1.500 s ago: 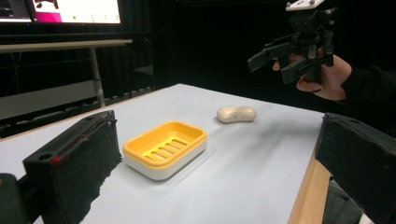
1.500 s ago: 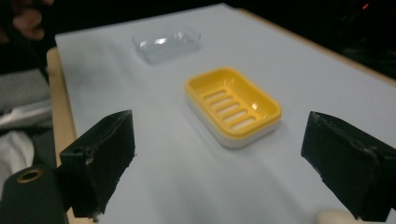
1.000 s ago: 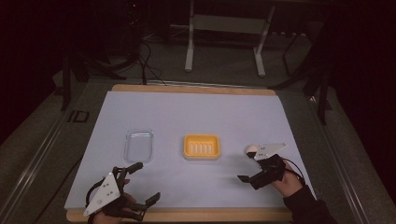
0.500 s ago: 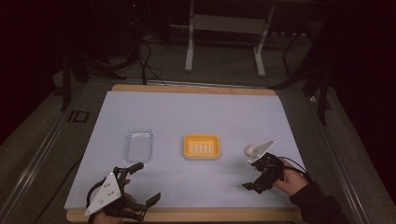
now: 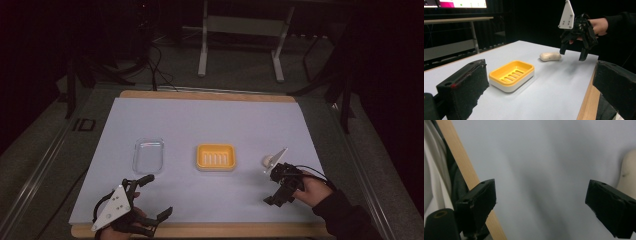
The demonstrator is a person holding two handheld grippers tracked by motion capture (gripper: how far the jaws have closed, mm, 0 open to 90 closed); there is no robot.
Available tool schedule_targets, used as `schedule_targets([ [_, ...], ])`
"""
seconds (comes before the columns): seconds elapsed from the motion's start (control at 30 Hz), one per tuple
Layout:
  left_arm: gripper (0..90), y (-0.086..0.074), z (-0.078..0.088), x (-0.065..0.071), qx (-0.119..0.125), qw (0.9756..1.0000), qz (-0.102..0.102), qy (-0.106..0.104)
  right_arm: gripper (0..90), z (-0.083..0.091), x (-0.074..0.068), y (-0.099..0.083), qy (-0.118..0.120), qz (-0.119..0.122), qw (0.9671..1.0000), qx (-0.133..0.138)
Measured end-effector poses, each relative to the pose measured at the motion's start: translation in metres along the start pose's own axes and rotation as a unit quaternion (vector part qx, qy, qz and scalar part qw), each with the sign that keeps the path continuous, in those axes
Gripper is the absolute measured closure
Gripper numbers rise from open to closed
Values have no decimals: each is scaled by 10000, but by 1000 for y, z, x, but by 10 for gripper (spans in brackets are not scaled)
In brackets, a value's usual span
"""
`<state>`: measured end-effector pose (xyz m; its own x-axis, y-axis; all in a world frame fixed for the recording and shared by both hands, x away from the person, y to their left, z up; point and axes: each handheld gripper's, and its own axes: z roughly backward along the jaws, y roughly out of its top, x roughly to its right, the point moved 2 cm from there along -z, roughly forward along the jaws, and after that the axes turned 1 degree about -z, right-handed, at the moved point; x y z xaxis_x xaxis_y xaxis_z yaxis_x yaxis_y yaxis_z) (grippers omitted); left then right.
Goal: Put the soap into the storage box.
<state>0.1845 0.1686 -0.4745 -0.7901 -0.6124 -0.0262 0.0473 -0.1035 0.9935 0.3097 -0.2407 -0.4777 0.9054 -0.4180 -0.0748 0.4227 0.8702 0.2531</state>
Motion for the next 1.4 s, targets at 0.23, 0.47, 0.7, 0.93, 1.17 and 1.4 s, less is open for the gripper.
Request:
schedule_targets([
  [0.23, 1, 0, 0, 0, -6, 10000, -3, 0, 127, 0, 1, 2, 55, -50, 9994, -341],
  [0.47, 1, 0, 0, 0, -18, 10000, -13, 1, 121, -3, 2, 5, 191, -62, 9975, -679],
  [0.7, 1, 0, 1, 0, 9, 10000, -20, 36, 122, -7, 4, 6, 398, -90, 9918, -1213],
  [0.93, 1, 0, 0, 1, -15, 10000, -18, 21, 121, -5, 7, 10, 480, -114, 9890, -1392],
  [1.17, 1, 0, 0, 1, -21, 10000, -20, 11, 105, -1, 12, 17, 539, -148, 9879, -1448],
  [1.4, 1, 0, 0, 1, -34, 10000, -18, -14, 106, 2, 20, 21, 487, -150, 9900, -1318],
])
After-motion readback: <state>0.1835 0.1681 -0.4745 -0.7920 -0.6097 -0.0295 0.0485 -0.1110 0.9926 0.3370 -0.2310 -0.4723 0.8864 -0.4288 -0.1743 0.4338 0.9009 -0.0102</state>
